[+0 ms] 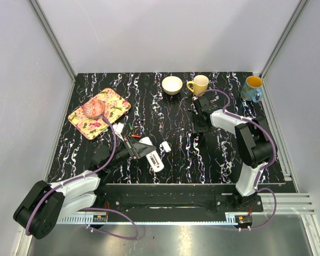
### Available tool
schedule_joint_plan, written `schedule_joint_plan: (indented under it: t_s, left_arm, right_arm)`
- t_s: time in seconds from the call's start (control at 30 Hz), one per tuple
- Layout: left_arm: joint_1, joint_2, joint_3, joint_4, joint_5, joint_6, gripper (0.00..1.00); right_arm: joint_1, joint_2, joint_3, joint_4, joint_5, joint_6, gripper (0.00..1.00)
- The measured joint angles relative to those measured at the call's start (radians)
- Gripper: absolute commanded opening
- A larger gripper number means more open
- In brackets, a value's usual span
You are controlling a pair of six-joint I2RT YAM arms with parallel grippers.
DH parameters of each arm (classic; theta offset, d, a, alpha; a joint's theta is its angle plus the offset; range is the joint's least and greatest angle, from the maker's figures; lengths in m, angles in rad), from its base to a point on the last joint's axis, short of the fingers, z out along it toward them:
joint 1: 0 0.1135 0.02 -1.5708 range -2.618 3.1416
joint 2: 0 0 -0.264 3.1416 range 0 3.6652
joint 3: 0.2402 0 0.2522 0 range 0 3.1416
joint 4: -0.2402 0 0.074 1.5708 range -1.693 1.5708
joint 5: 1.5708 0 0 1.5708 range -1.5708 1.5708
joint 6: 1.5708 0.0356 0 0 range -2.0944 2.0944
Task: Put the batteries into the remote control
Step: Adjust the battery at the center of the board.
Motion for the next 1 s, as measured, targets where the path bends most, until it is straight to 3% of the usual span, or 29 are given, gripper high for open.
schedule_joint_plan:
  t_s: [0.03, 0.07, 0.27, 0.47, 0.7, 1.0]
  left_arm:
    - [0.000, 0.000, 0.000, 0.000, 0.000, 0.000, 0.00]
    - [0.000, 0.000, 0.000, 0.000, 0.000, 0.000, 0.00]
    - [0.000, 0.000, 0.000, 0.001, -0.001, 0.000, 0.00]
    - [0.000, -0.023, -0.006, 0.012, -0.001, -0.012, 0.00]
    - [0.000, -0.143, -0.024, -0.036, -0.017, -0.013, 0.00]
    - [0.000, -0.274, -0.034, -0.162, -0.062, 0.017, 0.00]
  right_arm:
    - [0.000, -0.002, 0.000, 0.000, 0.000, 0.006, 0.03]
    - [0.000, -0.003, -0.001, -0.001, 0.001, 0.018, 0.00]
    - [0.000, -0.106, -0.064, -0.023, -0.005, 0.275, 0.00]
    - [0.006, -0.235, -0.072, -0.074, 0.027, 0.767, 0.00]
    - [0.027, -0.094, 0.164, -0.339, 0.127, 1.184, 0.00]
    - [0.042, -0.034, 0.107, -0.446, 0.197, 1.469, 0.00]
